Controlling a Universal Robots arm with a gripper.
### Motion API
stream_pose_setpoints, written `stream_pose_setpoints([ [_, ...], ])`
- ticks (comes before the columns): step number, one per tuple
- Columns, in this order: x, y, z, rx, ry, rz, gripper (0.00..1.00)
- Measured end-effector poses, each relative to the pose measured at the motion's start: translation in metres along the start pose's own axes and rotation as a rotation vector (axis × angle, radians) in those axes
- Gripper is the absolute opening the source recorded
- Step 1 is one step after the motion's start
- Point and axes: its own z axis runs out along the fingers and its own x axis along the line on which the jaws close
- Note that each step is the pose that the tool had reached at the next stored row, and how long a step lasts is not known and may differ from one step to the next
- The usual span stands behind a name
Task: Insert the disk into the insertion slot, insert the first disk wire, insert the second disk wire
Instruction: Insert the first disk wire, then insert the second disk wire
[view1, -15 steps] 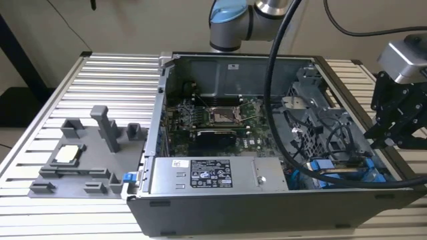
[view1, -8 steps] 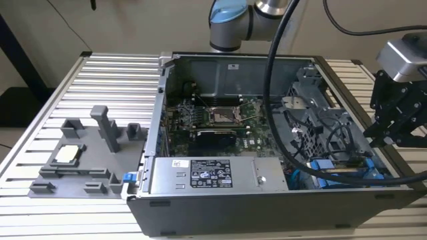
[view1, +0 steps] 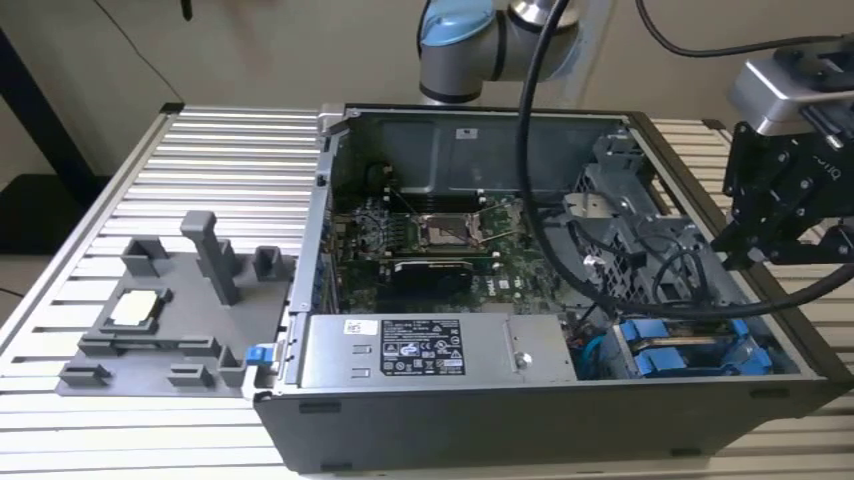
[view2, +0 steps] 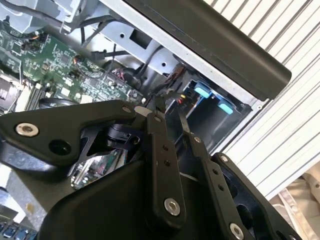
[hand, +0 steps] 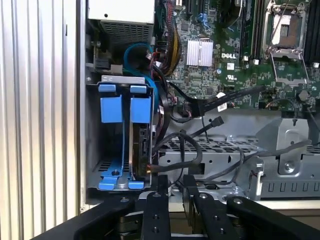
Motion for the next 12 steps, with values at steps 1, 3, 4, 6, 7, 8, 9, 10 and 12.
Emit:
stream_pose_setpoints([
  [1,-0.003,-0.0001,0.0004,0.0,-0.0002,0.0,0.27],
  [3,-0.0068,0.0,0.0008,0.0,-0.0001,0.0,0.27],
  [4,-0.0072,0.0009,0.0009,0.0001,-0.0003,0.0,0.27],
  [6,-0.0074,0.006,0.0006,0.0,-0.0001,0.0,0.27],
  [7,-0.0075,0.0097,0.0005,0.0,-0.0001,0.0,0.27],
  [8,-0.0077,0.0138,0.0004,0.0,0.0,0.0,0.27],
  [9,-0.0079,0.0185,0.0003,0.0,-0.0002,0.0,0.27],
  [10,-0.0081,0.0228,0.0002,0.0001,-0.0001,0.0,0.27],
  [12,-0.0086,0.0317,0.0,0.0001,-0.0001,0.0,0.27],
])
